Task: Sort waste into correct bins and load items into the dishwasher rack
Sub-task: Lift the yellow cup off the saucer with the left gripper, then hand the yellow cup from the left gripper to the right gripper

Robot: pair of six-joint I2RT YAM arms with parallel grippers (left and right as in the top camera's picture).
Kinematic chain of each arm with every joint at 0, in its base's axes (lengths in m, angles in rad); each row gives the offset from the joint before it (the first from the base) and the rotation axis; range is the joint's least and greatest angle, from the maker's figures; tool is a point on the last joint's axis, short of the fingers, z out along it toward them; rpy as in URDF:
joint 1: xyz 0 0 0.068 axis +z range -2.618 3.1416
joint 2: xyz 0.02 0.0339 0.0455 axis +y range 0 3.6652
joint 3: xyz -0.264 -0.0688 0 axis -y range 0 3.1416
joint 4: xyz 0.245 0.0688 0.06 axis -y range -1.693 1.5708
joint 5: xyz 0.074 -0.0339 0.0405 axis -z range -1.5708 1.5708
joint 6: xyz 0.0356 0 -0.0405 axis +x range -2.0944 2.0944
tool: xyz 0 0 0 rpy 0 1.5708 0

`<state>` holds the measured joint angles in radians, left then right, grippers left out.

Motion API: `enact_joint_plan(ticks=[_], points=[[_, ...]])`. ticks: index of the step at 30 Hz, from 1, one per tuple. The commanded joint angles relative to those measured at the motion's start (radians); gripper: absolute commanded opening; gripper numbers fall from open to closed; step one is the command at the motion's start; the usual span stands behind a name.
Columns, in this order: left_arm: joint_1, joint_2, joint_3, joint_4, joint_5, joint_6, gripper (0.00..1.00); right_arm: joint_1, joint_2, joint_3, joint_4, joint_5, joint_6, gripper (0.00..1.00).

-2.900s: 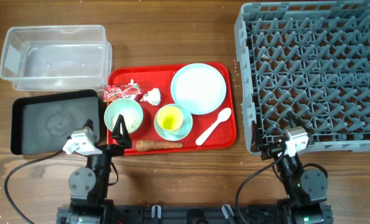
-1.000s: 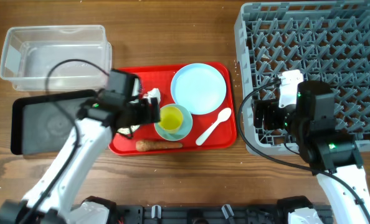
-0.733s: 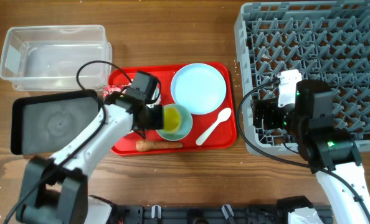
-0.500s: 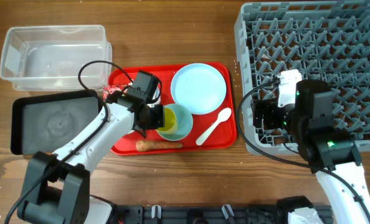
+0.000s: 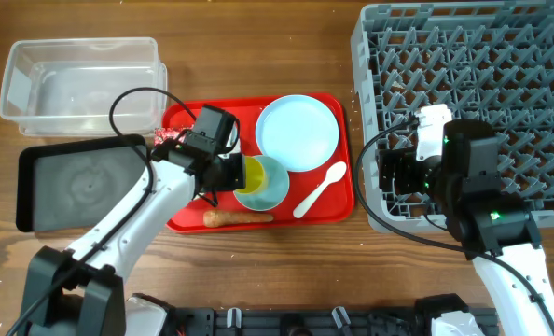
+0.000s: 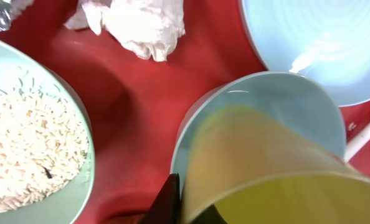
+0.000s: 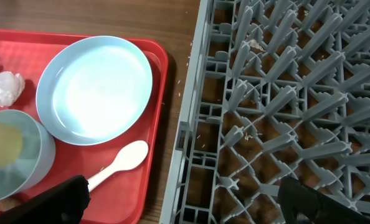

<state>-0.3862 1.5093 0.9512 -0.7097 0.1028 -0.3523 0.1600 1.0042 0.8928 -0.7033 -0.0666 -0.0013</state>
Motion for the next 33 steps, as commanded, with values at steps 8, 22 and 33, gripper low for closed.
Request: enact_joint_plan(ticks=[8,22,33], points=[[0.014,-0.095,0.054,0.006,0.195,0.008,0.04,-0.003,0.005,0.023,0.021,0.083,0.106,1.0],[0.166,-0.121,0.078,0.381,0.902,-0.162,0.04,-0.032,0.196,0.023,0.57,-0.975,0.079,1.0],[0.183,-0.121,0.077,0.381,1.042,-0.185,0.04,-0.032,0.425,0.023,0.669,-1.412,-0.051,1.0]])
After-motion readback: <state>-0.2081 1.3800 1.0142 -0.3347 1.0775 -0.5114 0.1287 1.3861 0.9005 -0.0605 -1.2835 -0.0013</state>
